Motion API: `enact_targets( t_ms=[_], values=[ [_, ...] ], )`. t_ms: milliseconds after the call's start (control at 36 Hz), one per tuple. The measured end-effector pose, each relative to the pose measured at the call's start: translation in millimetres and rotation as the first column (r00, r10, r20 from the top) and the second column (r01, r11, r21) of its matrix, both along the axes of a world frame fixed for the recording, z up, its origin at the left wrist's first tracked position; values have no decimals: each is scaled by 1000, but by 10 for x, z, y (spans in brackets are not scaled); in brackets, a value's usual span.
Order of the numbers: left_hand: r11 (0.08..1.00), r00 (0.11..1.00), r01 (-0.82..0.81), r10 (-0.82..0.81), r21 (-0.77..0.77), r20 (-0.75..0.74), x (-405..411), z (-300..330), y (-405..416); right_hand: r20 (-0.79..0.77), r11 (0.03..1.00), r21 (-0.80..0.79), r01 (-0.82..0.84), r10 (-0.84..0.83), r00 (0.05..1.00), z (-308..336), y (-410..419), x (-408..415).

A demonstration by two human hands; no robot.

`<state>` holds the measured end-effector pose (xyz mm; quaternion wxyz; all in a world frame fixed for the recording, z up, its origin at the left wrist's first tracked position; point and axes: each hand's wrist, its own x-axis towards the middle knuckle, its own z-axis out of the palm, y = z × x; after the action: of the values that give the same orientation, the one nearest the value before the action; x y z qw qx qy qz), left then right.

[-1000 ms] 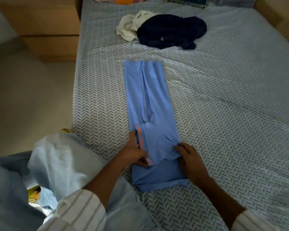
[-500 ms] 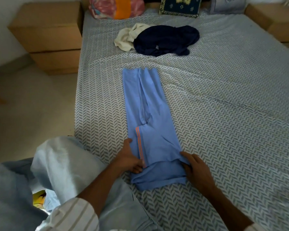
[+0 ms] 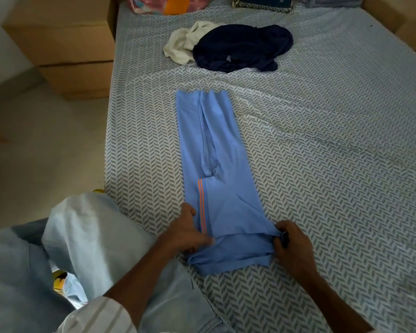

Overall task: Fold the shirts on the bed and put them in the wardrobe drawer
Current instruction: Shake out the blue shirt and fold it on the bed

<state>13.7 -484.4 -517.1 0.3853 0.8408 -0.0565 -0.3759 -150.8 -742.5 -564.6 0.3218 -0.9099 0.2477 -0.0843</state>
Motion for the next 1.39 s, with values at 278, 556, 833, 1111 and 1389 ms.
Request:
enact_targets(
  t_ms=[278,556,833,1111,1389],
  values=[
    [798,792,412,-552,439,262,-301,36,139,76,998,-17,-63,64,995,8,23,-16],
    [648,748,433,-646,627,152,-326,69,181,46,978,-132,-160,168,985,-33,-40,-35],
    [857,739,315,-491,408,460,-311,6,128,74,963,-79,-258,263,962,109,-52,-15],
    [962,952,-271,266,-18,-155,-40,-46,-90,56,875,-307,-374,409,911,267,143,370],
    [989,974,-129,140,75,-175,-8,10,-85,-231,773,-81,-630,600,766,289,332,1320]
  ],
)
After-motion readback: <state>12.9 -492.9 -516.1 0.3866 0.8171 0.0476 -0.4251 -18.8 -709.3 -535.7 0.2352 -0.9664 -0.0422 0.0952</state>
